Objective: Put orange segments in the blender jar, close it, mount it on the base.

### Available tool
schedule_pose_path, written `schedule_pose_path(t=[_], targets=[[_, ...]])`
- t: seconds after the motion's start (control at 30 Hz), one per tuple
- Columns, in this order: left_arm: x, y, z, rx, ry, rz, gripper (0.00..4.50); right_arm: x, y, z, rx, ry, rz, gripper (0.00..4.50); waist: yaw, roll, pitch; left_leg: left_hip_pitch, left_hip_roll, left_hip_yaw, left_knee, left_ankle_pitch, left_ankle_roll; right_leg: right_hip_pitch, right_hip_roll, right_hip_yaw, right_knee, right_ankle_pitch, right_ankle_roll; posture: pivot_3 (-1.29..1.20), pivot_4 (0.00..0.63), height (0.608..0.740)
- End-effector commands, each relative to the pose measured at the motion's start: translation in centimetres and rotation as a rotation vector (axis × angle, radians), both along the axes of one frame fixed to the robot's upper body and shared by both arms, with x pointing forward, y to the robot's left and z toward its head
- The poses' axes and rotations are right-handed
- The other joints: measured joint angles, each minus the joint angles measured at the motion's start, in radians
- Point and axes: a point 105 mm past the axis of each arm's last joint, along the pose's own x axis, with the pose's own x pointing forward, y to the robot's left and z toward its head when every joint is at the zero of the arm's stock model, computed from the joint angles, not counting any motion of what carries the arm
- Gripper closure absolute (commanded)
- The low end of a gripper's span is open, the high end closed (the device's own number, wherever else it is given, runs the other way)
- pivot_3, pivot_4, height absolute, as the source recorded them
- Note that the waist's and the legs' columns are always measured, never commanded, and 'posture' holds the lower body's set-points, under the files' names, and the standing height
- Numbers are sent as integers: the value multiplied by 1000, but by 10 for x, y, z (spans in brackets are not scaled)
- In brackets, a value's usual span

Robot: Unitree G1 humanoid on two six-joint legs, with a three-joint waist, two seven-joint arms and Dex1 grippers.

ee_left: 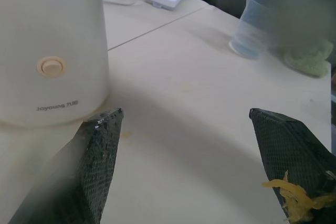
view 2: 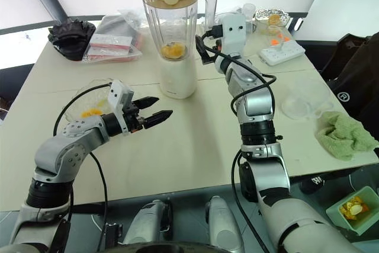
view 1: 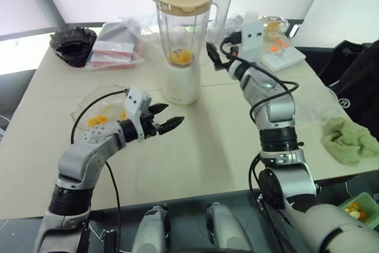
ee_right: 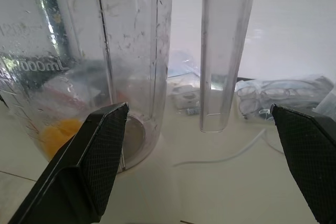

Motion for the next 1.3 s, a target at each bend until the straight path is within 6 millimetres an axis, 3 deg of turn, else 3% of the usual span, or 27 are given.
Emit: schedule_pose_path(t=[0.03,0.87,1.03,1.3], targets=[[0,-2,11,-2,-54,-15,490,-8,7,17,22,-56,17,37,3,0,0,0,0,0,0,0,0,0,0,0,0,0,0,0,150,740],[1,-5,10,-2,-52,-24,490,-17,30,28,22,-68,81,37,14,0,0,0,0,1,0,0,0,0,0,0,0,0,0,0,150,740],[0,-3,11,3,-51,-28,490,-25,24,26,18,-64,83,37,15,0,0,0,0,0,0,0,0,0,0,0,0,0,0,0,150,740],[0,1,13,4,-42,-26,490,-49,-1,21,5,-46,79,37,17,0,0,0,0,0,0,0,0,0,0,0,-1,0,0,0,150,740]])
